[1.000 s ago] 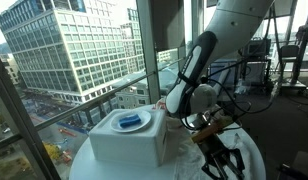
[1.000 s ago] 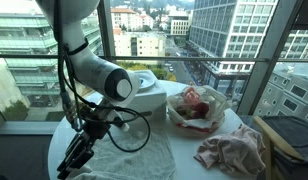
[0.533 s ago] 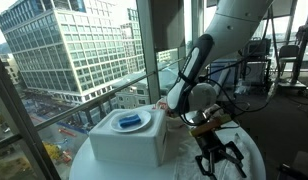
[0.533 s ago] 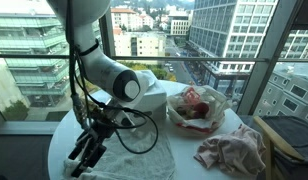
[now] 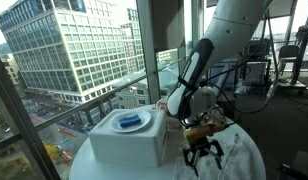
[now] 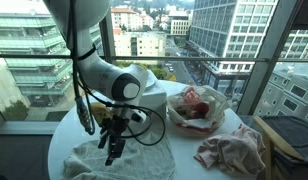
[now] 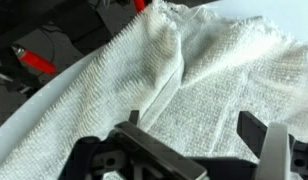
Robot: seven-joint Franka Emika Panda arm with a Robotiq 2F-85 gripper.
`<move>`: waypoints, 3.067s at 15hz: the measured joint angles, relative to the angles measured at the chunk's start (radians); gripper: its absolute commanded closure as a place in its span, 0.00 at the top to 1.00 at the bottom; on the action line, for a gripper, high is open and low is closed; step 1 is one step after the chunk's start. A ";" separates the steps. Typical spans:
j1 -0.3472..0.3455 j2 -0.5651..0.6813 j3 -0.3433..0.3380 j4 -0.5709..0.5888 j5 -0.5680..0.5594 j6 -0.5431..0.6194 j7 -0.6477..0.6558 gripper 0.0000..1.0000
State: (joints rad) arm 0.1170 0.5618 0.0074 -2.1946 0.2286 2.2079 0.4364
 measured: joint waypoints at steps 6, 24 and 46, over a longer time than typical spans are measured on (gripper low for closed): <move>0.034 0.032 -0.052 -0.034 -0.060 0.286 0.037 1.00; 0.252 0.102 -0.248 0.020 -0.278 0.473 0.336 1.00; 0.211 0.163 -0.187 0.150 -0.255 0.488 0.368 1.00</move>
State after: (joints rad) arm 0.3284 0.7248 -0.1800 -2.0451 -0.0260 2.6956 0.8046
